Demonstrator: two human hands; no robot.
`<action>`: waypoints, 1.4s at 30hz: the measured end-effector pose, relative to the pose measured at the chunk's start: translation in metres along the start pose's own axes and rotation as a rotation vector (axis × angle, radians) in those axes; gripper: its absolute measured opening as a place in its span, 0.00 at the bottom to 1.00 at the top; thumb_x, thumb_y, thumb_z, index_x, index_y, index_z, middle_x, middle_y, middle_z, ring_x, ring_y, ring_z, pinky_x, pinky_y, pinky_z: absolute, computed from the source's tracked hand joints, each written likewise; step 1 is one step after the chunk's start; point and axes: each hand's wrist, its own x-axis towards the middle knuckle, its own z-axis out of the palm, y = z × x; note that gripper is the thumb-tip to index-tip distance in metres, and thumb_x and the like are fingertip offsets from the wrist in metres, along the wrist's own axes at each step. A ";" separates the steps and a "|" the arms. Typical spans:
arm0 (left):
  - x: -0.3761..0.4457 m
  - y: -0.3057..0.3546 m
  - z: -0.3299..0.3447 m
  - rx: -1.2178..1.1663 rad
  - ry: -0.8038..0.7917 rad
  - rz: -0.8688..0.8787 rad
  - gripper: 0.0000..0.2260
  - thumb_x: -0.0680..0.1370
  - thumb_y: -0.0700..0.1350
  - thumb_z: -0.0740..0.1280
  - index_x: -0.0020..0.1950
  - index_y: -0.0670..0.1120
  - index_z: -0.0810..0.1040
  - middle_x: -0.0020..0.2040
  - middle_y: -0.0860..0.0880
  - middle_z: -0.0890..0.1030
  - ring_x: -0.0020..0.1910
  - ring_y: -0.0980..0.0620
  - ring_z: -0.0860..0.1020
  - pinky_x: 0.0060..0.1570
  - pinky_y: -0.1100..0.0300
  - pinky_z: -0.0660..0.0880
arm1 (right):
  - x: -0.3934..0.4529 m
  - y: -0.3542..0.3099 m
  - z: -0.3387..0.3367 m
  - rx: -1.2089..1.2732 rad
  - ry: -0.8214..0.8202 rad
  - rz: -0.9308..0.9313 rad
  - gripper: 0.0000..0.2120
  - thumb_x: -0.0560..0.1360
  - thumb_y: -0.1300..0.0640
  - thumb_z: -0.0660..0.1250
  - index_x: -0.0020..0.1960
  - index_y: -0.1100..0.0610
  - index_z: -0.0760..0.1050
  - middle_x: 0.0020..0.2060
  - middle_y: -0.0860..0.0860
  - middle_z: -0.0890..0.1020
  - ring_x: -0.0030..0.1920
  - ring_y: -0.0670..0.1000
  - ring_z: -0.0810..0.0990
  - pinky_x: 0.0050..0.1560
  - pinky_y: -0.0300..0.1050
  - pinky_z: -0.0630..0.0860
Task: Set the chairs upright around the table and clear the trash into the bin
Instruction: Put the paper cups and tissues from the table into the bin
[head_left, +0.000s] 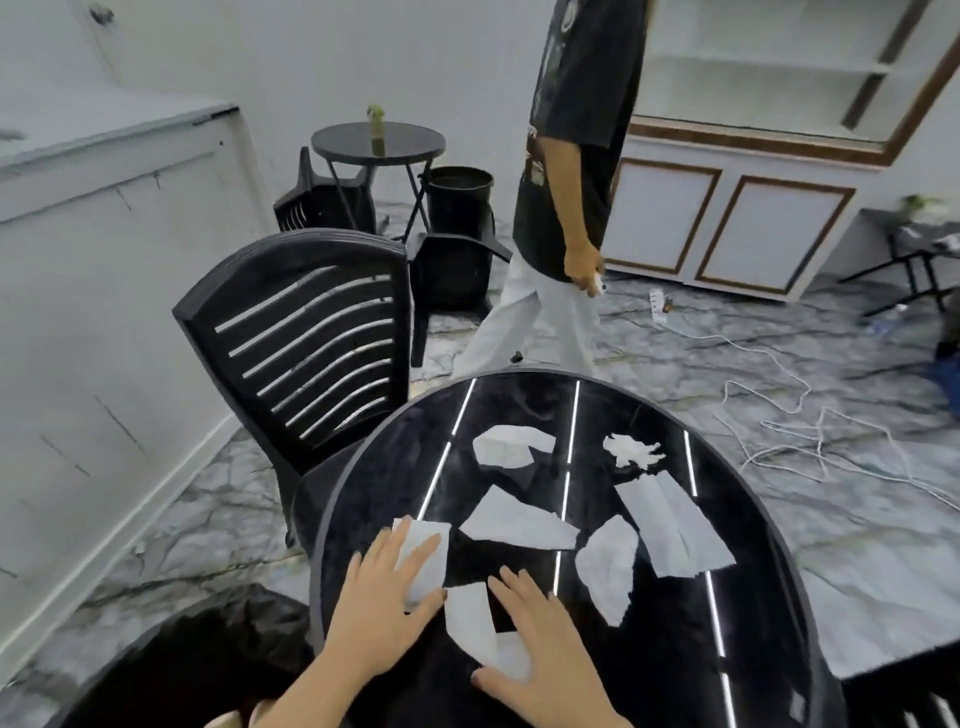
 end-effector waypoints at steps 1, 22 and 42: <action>0.002 -0.001 0.001 0.020 0.004 0.031 0.37 0.65 0.75 0.33 0.72 0.65 0.47 0.75 0.57 0.39 0.75 0.51 0.42 0.71 0.50 0.41 | 0.003 -0.002 0.002 -0.013 -0.016 0.002 0.35 0.66 0.35 0.62 0.63 0.29 0.42 0.71 0.32 0.43 0.72 0.37 0.38 0.71 0.39 0.35; 0.011 -0.014 0.030 0.093 0.053 0.118 0.22 0.79 0.61 0.40 0.70 0.63 0.61 0.73 0.56 0.63 0.73 0.55 0.51 0.69 0.58 0.39 | 0.012 0.012 0.040 -0.193 0.136 0.080 0.20 0.75 0.34 0.49 0.62 0.37 0.69 0.64 0.32 0.71 0.69 0.41 0.62 0.69 0.39 0.47; -0.043 -0.009 0.056 -0.173 0.292 0.051 0.16 0.79 0.60 0.45 0.61 0.62 0.68 0.69 0.74 0.59 0.70 0.64 0.57 0.67 0.74 0.43 | 0.020 0.035 0.059 0.004 0.349 -0.116 0.12 0.68 0.40 0.61 0.50 0.39 0.74 0.56 0.15 0.60 0.70 0.32 0.53 0.67 0.27 0.44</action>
